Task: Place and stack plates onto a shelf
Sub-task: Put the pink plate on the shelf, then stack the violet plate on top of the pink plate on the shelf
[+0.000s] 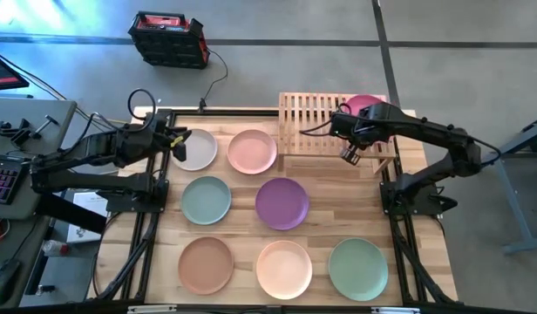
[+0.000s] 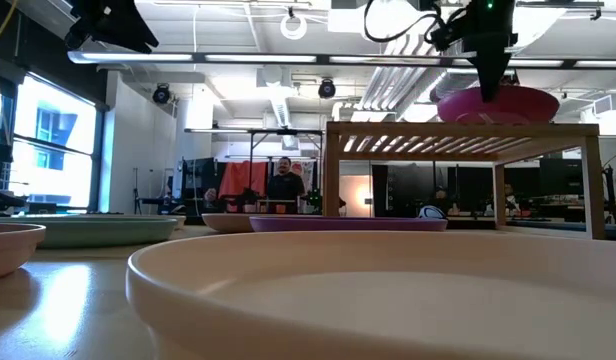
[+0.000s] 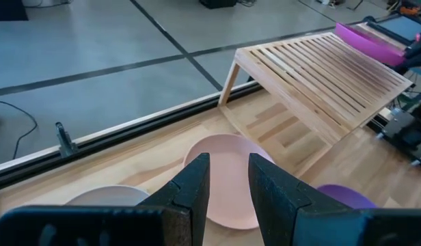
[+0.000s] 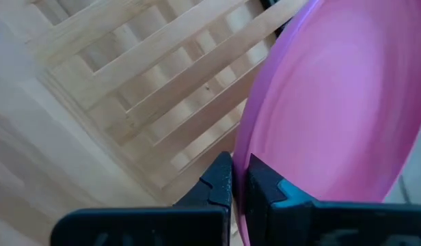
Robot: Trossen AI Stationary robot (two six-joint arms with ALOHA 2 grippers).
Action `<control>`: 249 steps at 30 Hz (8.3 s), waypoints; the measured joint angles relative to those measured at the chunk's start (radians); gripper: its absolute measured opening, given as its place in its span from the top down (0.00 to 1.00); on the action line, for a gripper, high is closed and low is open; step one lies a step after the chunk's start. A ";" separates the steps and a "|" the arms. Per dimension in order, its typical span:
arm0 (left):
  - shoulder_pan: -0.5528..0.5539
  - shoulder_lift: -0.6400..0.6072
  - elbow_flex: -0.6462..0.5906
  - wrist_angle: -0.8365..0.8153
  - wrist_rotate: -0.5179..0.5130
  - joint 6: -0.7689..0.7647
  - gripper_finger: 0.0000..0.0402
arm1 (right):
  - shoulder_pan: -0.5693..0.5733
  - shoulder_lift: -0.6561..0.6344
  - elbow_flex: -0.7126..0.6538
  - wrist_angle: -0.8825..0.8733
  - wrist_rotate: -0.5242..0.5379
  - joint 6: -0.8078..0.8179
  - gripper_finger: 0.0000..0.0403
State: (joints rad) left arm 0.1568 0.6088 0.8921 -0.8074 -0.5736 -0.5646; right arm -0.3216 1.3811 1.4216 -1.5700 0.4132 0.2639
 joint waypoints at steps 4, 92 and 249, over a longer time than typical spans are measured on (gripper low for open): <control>0.009 0.001 0.000 0.000 0.000 0.000 0.78 | -0.026 0.000 0.000 0.001 -0.024 -0.003 1.00; -0.002 0.188 0.000 0.028 0.364 0.018 0.78 | -0.020 0.054 0.288 0.106 -0.474 0.206 0.73; -0.369 0.944 0.000 0.571 0.534 0.889 1.00 | 0.559 0.119 0.281 0.350 -0.297 0.415 0.73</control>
State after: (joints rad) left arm -0.2127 1.5532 0.8925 -0.2362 -0.0391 0.3248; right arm 0.2375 1.5002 1.7027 -1.2196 0.1158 0.6787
